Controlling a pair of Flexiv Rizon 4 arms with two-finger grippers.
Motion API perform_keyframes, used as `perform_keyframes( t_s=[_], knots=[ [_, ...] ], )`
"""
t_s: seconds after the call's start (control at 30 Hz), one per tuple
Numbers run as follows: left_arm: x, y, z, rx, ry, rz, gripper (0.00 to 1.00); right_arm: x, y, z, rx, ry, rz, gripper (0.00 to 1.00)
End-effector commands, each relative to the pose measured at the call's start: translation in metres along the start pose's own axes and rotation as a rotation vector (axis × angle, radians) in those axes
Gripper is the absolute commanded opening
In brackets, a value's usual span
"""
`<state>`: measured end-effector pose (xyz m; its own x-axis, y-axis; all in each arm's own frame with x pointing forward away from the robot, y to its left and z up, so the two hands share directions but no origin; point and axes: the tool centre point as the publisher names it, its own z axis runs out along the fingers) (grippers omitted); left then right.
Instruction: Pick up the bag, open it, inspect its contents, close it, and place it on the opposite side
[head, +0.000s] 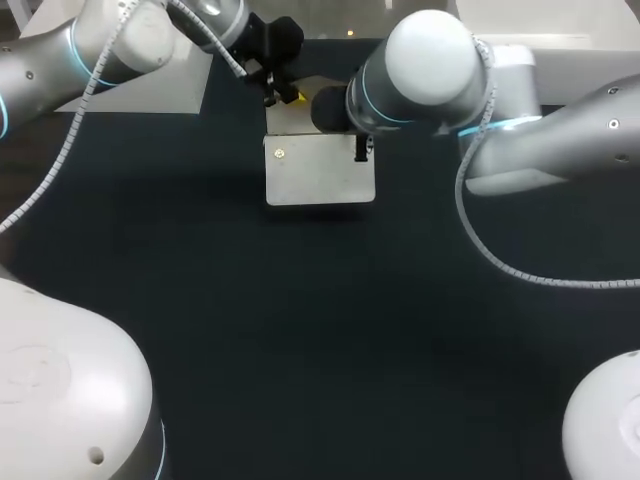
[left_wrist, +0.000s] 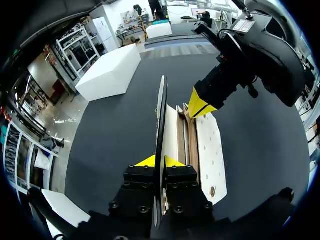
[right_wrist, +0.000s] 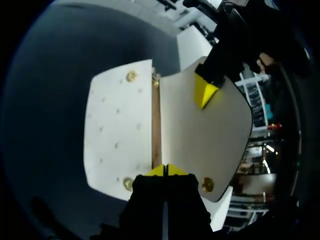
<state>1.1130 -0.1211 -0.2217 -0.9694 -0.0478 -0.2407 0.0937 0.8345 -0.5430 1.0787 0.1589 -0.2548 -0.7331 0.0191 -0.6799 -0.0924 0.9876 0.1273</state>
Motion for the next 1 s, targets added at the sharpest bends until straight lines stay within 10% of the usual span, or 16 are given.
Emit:
perform_keyframes(
  t_s=[0.03, 1.0],
  knots=[
    [0.001, -0.001, -0.004, 0.001, 0.0, 0.0, 0.0, -0.005, 0.003, 0.014, -0.001, 0.011, -0.004, 0.0],
    [-0.006, 0.002, -0.01, 0.011, -0.021, -0.088, 0.0, 0.029, 0.008, 0.031, -0.011, 0.101, -0.016, 0.0]
  ],
)
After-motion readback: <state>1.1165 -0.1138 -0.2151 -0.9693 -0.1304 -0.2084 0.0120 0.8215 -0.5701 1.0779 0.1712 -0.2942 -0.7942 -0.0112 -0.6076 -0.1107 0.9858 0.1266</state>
